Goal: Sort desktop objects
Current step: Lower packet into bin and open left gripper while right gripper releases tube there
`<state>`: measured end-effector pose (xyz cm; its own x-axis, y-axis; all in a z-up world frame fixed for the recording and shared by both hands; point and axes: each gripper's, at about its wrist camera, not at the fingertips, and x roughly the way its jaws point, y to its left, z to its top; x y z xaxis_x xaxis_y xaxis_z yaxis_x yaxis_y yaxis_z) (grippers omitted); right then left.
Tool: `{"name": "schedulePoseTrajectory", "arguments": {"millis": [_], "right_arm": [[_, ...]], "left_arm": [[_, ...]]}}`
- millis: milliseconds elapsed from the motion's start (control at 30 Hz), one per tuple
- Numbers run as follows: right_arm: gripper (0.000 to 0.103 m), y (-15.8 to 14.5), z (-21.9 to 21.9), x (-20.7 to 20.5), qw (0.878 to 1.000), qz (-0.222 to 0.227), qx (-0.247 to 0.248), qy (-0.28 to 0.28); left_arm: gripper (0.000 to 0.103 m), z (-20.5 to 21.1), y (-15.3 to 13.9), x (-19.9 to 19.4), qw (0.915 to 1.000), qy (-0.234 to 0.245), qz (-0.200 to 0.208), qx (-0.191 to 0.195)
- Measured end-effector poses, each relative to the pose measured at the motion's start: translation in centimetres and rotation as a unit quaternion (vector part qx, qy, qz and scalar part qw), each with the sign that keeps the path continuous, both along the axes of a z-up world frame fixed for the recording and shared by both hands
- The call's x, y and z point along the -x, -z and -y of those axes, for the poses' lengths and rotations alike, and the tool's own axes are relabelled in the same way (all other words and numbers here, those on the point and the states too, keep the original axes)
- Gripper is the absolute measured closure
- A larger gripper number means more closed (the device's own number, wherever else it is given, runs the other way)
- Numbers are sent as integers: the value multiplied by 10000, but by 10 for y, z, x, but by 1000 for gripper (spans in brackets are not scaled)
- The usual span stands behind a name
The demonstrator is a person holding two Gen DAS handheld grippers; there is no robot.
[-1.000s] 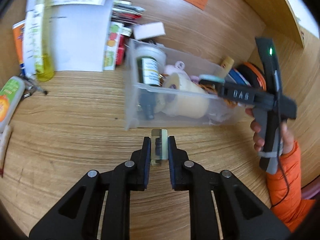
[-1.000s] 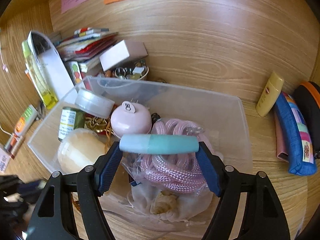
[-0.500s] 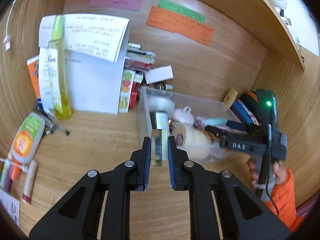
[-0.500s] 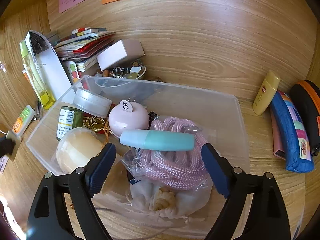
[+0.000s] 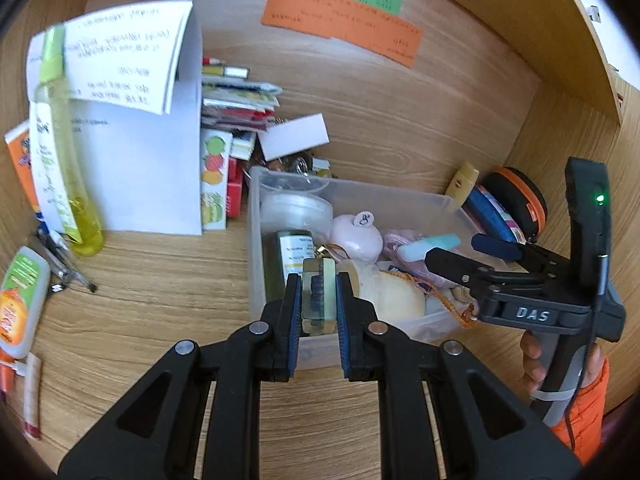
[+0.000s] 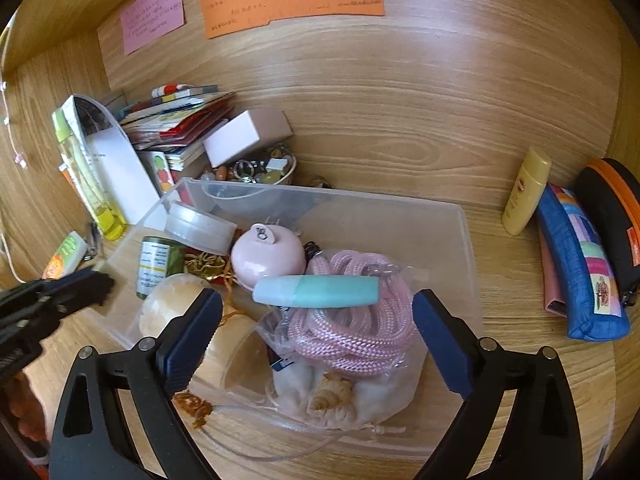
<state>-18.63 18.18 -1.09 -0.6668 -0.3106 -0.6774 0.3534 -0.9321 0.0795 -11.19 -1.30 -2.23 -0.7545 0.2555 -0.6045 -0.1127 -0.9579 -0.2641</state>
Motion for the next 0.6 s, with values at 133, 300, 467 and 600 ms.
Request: {"name": "schedulePoseTrajectory", "arguments": {"millis": [133, 300, 467, 600], "right_arm": [[8, -11, -6, -10, 9998, -158, 72, 38], [8, -26, -19, -31, 9989, -421, 130, 188], [7, -26, -26, -54, 9986, -490, 47, 205], [7, -23, -25, -72, 9985, -524, -103, 134]], "left_arm": [[88, -1, 3, 0, 10000, 1, 27, 64], [88, -5, -1, -6, 9997, 35, -25, 234], [83, -7, -4, -16, 9995, -9, -92, 297], [72, -10, -9, -27, 9992, -52, -192, 334]]}}
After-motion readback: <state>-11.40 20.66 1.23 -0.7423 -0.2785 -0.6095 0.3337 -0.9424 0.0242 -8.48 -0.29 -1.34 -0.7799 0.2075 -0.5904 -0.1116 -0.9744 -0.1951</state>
